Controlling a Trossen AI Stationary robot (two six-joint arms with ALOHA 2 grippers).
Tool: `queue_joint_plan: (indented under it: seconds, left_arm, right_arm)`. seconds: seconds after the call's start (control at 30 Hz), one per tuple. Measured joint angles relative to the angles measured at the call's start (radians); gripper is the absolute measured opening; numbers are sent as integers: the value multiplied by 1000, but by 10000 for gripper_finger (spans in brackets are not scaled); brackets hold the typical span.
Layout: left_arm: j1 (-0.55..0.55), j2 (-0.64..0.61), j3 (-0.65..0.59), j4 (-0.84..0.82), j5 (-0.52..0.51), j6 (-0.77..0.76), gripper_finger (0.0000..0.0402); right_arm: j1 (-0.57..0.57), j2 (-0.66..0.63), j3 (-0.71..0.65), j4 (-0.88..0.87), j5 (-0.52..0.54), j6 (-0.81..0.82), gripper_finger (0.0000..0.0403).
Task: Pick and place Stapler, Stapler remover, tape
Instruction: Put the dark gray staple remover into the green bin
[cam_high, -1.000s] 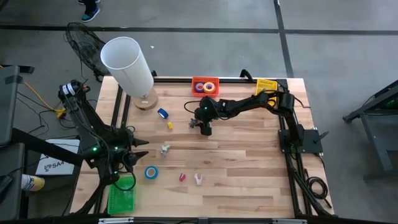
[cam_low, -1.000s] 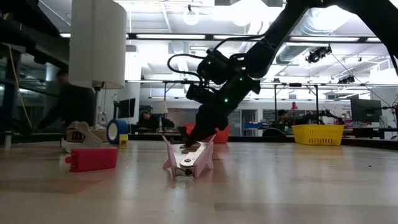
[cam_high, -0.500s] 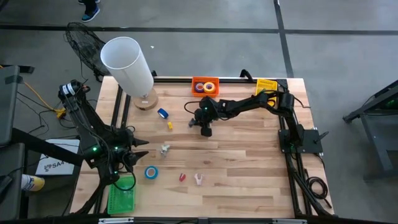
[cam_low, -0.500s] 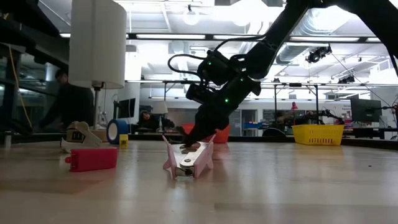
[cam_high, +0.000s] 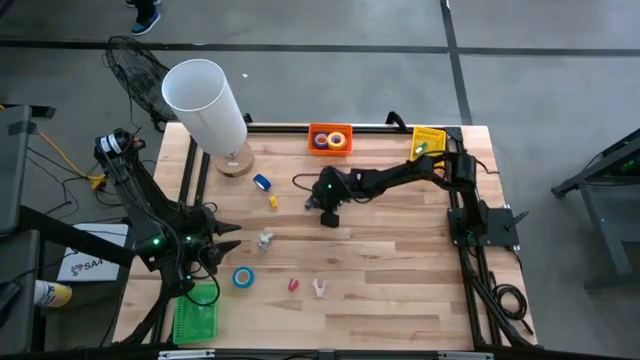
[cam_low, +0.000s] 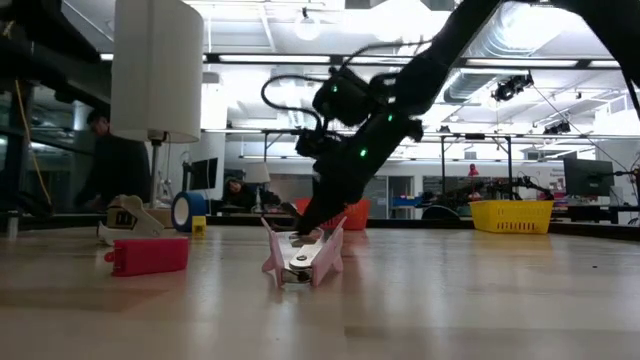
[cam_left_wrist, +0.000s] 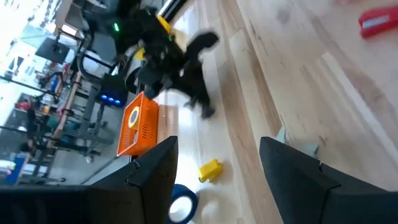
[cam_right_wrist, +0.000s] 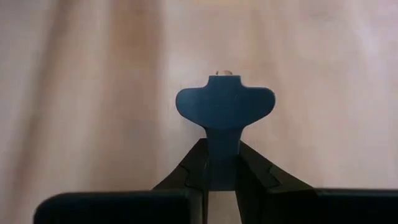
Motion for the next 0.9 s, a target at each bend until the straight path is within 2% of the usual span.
queue_joint_plan:
  seconds: [0.17, 0.27, 0.37, 0.47, 0.63, 0.9]
  left_arm:
    - [0, 0, -65, 31, -54, 34, 223]
    - [0, 0, -70, 83, -67, 95, 223]
    - [0, 0, -70, 227, -53, 277, 223]
    - [20, 0, -70, 427, -51, 533, 223]
    - [152, 9, -70, 705, 97, 884, 223]
    - [337, 144, -70, 947, 263, 1190, 223]
  right_arm:
    - [59, -91, -1, -7, -83, 183, 36]
    - [104, -142, 2, -1, -115, 210, 36]
    - [152, -182, 1, 8, -127, 213, 36]
    - [191, -206, 3, 54, -146, 229, 36]
    - [244, -207, 2, 119, -169, 281, 36]
    - [297, -207, 2, 187, -207, 317, 36]
